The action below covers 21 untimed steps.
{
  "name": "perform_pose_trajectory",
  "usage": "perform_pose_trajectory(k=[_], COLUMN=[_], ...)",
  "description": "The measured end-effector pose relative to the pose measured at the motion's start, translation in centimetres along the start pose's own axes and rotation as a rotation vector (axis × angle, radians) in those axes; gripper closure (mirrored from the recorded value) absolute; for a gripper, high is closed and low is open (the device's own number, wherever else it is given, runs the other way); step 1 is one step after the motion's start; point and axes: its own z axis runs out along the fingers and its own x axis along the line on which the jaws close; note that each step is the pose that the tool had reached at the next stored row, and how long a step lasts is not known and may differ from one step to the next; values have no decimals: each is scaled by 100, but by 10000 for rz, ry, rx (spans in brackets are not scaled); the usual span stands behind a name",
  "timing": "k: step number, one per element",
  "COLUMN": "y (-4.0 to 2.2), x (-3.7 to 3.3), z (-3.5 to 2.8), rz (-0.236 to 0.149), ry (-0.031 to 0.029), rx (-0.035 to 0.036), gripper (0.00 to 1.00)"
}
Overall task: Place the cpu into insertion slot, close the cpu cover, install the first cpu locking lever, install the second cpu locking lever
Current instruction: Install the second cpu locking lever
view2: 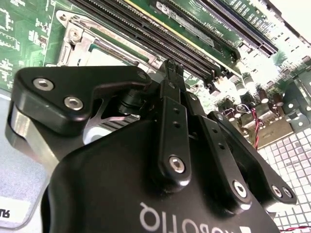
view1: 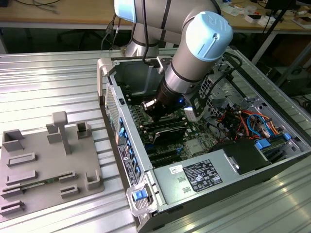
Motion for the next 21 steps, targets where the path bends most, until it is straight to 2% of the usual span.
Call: perform_pose_trajectory(k=[5,11,21], y=[0,26,43], x=[4,11,11], z=[12,34,58], rz=[-5,-374,-387], ry=[-2,70,74], rx=[-4,15,27], gripper=[89,89,89])
